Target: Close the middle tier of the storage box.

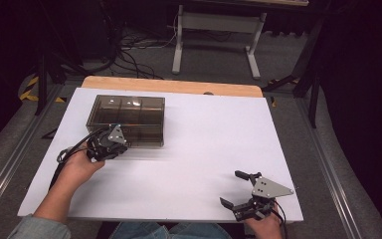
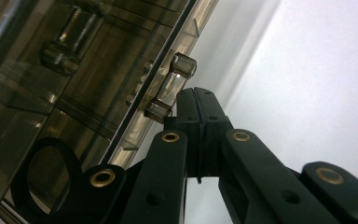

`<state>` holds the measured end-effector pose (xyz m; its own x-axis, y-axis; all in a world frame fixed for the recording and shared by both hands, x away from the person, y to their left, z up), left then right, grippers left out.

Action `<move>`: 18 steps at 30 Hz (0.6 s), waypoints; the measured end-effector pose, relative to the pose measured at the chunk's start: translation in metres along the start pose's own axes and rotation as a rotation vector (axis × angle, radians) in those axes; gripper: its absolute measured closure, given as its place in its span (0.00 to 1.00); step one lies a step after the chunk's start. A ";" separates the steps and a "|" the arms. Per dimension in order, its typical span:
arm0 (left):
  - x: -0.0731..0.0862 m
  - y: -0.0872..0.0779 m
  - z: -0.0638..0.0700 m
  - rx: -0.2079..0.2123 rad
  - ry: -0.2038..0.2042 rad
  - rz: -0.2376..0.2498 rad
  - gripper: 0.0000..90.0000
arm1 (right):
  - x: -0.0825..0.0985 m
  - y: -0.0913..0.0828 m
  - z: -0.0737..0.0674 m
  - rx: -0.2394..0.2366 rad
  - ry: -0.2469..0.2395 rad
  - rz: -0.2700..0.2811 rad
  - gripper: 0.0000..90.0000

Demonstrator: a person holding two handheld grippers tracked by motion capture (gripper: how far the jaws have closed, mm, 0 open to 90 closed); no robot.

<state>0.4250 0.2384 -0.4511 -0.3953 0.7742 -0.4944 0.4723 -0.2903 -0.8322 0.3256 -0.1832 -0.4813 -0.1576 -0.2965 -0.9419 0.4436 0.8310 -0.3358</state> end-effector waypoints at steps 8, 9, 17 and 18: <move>-0.002 0.004 -0.005 -0.016 -0.025 0.010 1.00 | 0.000 0.000 0.000 0.001 -0.001 -0.001 0.02; -0.002 0.004 -0.006 -0.020 -0.026 0.012 1.00 | 0.000 0.000 0.000 0.002 -0.002 -0.003 0.02; -0.002 0.007 -0.011 -0.048 -0.058 0.026 0.99 | 0.000 -0.001 0.000 0.001 -0.001 -0.002 0.02; -0.002 0.007 -0.012 -0.051 -0.060 0.028 1.00 | 0.000 0.000 0.000 0.001 0.000 0.000 0.02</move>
<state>0.4389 0.2413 -0.4528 -0.4274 0.7306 -0.5325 0.5223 -0.2812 -0.8051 0.3254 -0.1837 -0.4812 -0.1570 -0.2964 -0.9421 0.4445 0.8306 -0.3354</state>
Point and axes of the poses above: each handheld gripper's, and its own axes: y roughly forward along the jaws, x roughly out of its underside, z roughly to its right, the point moved 4 cm from there along y, roughly forward along the jaws, and after that the axes turned 4 degrees about -x, right-handed, at the moved point
